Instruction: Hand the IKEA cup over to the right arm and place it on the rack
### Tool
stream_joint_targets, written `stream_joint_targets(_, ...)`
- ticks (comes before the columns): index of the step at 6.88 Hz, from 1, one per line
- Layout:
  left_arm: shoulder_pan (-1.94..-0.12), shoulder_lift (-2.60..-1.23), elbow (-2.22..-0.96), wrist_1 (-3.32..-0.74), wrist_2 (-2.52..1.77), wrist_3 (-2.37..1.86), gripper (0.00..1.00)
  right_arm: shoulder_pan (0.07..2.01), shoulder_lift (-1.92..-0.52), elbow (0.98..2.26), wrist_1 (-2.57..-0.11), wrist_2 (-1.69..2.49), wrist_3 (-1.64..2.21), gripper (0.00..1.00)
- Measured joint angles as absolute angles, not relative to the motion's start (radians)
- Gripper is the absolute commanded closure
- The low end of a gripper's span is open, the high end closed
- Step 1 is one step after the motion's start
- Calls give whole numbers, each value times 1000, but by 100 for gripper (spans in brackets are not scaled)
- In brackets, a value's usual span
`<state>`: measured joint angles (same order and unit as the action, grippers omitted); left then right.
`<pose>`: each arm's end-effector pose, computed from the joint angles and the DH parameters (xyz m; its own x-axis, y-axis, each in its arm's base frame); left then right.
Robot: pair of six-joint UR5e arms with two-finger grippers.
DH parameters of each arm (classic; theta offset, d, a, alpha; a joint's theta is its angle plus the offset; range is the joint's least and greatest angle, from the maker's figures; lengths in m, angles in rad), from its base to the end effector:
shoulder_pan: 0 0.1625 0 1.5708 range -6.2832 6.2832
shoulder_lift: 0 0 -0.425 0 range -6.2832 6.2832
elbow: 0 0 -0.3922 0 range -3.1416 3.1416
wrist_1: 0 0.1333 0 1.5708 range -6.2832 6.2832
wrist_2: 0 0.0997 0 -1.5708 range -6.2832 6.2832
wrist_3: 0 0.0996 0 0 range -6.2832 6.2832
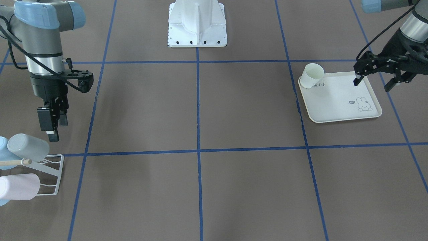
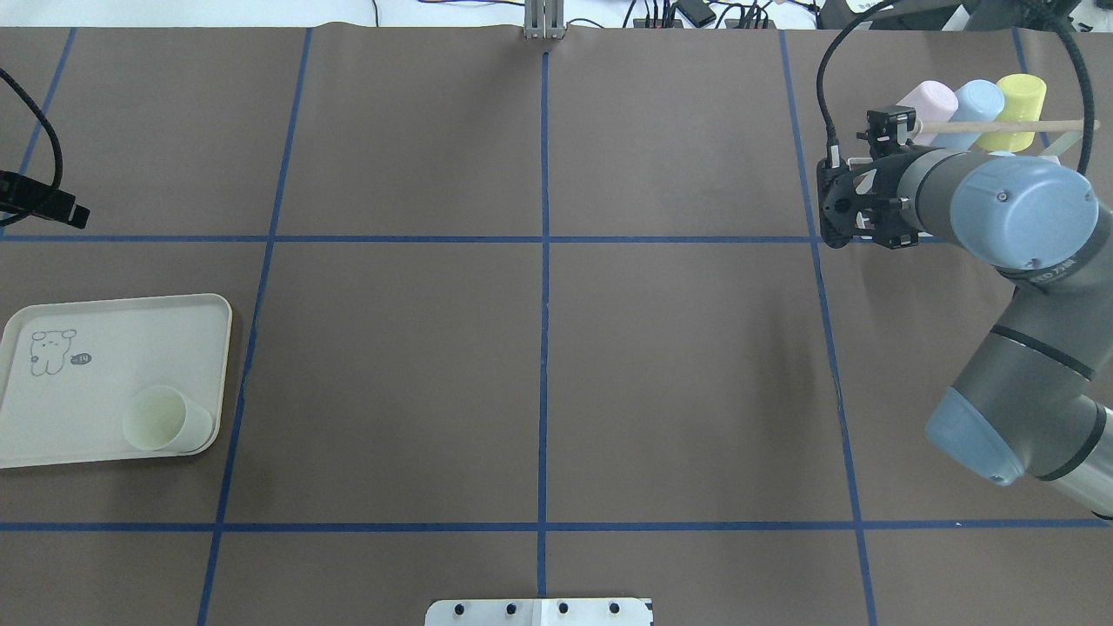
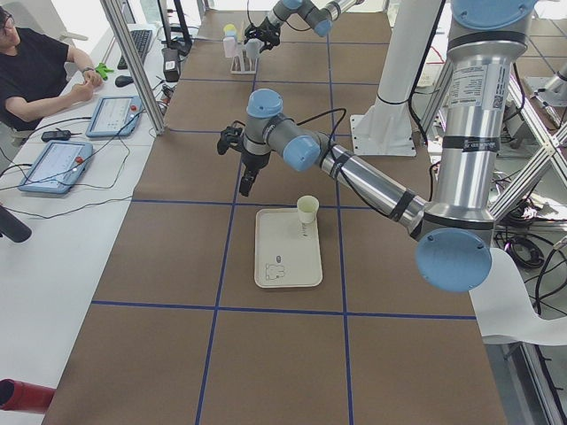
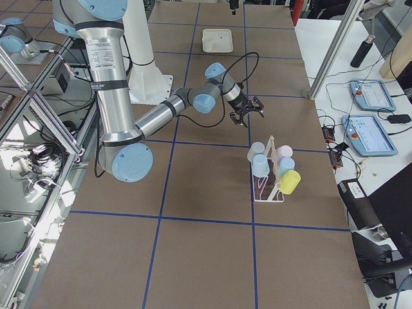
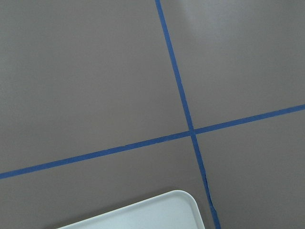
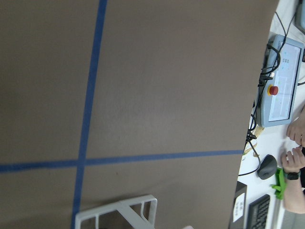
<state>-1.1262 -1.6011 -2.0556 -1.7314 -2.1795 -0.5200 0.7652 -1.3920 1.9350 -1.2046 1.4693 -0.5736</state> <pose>0.1388 -0.4690 0.3955 0.6760 0.2364 -0.6980 0.0003 0.9470 0.3211 -0.2979 -0.4850 0.3603 0.3868 -0.7871 -0.4805 0.7774 -0.0019 0.6289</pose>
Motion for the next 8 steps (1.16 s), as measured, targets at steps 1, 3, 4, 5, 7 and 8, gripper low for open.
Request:
stream_joint_targets(1, -1098, -1554, -2057, -1791, -2178, -555, 0, 764, -1392, 1933, -1143, 1537, -365, 1)
stream_joint_targets(3, -979, -1443, -2058, -1993, -2142, -724, 0, 749, -1388, 1941, -1075, 1612, -21, 1)
stream_joint_targets(4, -894, -1409, -2059, -2064, -2099, -824, 0, 737, -1383, 1944, -1068, 1622, 73, 1)
stream_joint_targets(5, -829, -1379, -2061, -2096, -2061, -883, 0, 728, -1379, 1946, -1066, 1625, 115, 1)
stream_joint_targets(7, -762, -1319, -2066, -2114, -2016, -916, 5, 718, -1378, 1947, -1065, 1626, 133, 1)
stream_joint_targets(8, -741, -1310, -2064, -2114, -2010, -928, 23, 716, -1378, 1947, -1065, 1626, 134, 1)
